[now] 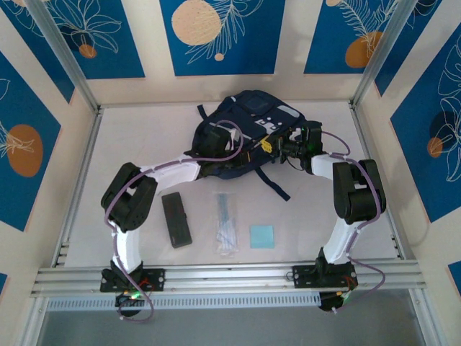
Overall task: Pack the student bag
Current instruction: Unzip the student bag at the top-center of the table.
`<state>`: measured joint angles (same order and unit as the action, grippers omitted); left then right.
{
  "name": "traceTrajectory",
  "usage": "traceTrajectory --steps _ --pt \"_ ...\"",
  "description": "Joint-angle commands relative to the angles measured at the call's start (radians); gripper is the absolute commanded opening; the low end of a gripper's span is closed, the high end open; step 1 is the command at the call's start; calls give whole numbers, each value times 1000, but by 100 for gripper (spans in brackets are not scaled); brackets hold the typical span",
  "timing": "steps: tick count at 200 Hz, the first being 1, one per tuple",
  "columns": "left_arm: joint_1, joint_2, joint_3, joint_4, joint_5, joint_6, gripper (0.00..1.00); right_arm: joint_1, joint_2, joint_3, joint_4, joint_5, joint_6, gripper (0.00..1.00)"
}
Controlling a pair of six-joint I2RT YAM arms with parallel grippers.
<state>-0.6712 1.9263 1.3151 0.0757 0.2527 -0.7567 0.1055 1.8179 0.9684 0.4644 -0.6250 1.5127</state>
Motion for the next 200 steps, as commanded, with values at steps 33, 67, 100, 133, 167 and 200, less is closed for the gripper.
traceTrajectory --steps 33,67,100,133,167,200 --pt "34 -1 56 -12 -56 66 0 11 -12 -5 42 -56 -6 0" --pt "74 -8 113 -280 -14 192 0 0 -15 -4 24 -59 -23 0" --pt "84 17 201 -519 -100 350 0 -9 -27 1 -16 -58 -56 0" --pt "99 43 261 -662 -210 402 0 -14 -50 10 -74 -49 -95 0" --pt "117 46 296 -760 -260 409 0 -20 -62 7 -120 -35 -126 0" --pt "160 53 291 -798 -165 379 0 -24 -68 6 -148 -24 -149 0"
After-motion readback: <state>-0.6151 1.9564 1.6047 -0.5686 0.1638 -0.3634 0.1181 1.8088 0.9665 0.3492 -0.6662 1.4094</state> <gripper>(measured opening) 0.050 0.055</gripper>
